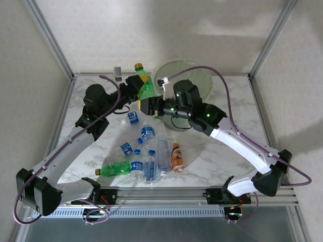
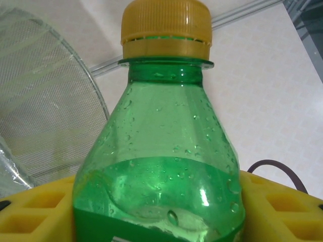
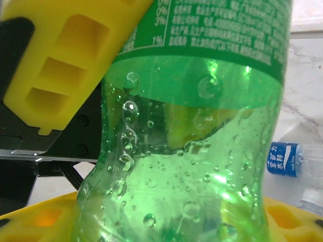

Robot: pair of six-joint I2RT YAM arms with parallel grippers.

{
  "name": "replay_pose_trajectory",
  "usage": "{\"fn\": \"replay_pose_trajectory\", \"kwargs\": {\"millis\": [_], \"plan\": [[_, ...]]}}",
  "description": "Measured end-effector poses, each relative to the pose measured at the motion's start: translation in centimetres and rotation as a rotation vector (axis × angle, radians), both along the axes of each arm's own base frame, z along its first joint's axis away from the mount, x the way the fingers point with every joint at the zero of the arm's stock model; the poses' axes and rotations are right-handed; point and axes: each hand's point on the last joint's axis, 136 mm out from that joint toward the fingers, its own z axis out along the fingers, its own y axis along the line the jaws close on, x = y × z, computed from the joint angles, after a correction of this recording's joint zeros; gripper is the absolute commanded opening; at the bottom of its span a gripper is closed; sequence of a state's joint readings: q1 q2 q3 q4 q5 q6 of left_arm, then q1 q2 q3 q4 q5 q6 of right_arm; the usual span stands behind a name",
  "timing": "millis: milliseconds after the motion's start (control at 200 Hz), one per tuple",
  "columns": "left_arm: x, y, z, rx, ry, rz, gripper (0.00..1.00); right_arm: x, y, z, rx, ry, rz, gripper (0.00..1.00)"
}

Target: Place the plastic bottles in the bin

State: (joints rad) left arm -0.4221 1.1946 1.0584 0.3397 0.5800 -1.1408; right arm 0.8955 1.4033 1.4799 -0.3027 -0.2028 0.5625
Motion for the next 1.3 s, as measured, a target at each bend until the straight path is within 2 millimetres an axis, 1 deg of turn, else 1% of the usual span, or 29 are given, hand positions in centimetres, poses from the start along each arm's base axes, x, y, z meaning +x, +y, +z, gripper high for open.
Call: {"fn": "replay_pose_trajectory", "kwargs": {"millis": [75,125,160,205,210,215,235,380,441,516,591,636,756,881,986,1051,1131,1177,1257,1302], "plan": [[0.0,0.0,0.0,0.003,-0.003,0.001,0.6,0.0,0.0,0.0,-0.001,-0.001,-0.003,0.52],[0.0,0.0,0.0,0.008,-0.008,0.001,0.66,0.0,-0.1,0.0,-0.002,-0.002,-0.004,0.51],[0.0,0.0,0.0,0.009,-0.009,0.002,0.73,0.0,0.0,0.0,-0.002,-0.003,-0.005,0.5],[0.0,-0.1,-0.2,0.018,-0.014,0.002,0.87,0.1,-0.1,-0.1,-0.007,-0.003,-0.014,0.5],[0.0,-0.1,-0.2,0.016,-0.01,0.002,0.93,0.1,-0.1,-0.1,-0.008,-0.004,-0.016,0.49],[0.0,-0.1,-0.2,0.016,-0.008,0.002,0.96,0.2,-0.1,-0.1,-0.008,-0.004,-0.018,0.49],[0.0,-0.1,-0.3,0.027,-0.013,0.002,0.99,0.3,-0.2,-0.1,-0.011,-0.005,-0.026,0.49],[0.5,0.3,-1.2,0.077,0.013,0.041,0.99,1.2,-1.3,-0.4,-0.039,-0.013,-0.099,0.48],[0.8,0.6,-0.6,0.106,0.001,0.07,0.99,1.5,-1.9,-0.6,-0.058,-0.013,-0.134,0.48],[1.0,1.3,0.6,0.138,-0.031,0.117,0.99,2.1,-3.0,-0.7,-0.088,-0.011,-0.187,0.47],[1.1,2.4,1.9,0.176,-0.065,0.183,0.99,3.2,-4.6,-0.5,-0.111,-0.013,-0.253,0.48],[1.0,3.2,2.3,0.203,-0.084,0.226,0.99,4.0,-5.9,-0.5,-0.128,-0.009,-0.302,0.48],[0.6,5.3,2.2,0.273,-0.088,0.325,0.99,6.3,-9.6,-0.3,-0.164,0.005,-0.428,0.47],[0.4,7.1,0.8,0.355,-0.049,0.409,0.99,8.6,-13.3,-1.1,-0.204,0.035,-0.543,0.48],[0.1,8.3,-1.0,0.416,-0.004,0.455,0.99,9.8,-15.4,-1.9,-0.231,0.059,-0.602,0.49],[0.0,9.0,-2.4,0.451,0.03,0.475,0.99,10.2,-16.1,-2.4,-0.245,0.072,-0.62,0.5],[-0.1,9.6,-4.1,0.487,0.069,0.49,0.99,10.6,-16.3,-3.1,-0.262,0.087,-0.629,0.54],[0.0,9.9,-5.0,0.504,0.089,0.497,0.99,10.8,-16.3,-3.5,-0.272,0.096,-0.63,0.59],[0.1,10.3,-6.6,0.54,0.127,0.506,0.99,11.2,-16.2,-4.2,-0.287,0.106,-0.63,0.7],[0.3,10.5,-7.5,0.562,0.148,0.509,0.99,11.3,-16.1,-4.5,-0.292,0.111,-0.629,0.75]]}}
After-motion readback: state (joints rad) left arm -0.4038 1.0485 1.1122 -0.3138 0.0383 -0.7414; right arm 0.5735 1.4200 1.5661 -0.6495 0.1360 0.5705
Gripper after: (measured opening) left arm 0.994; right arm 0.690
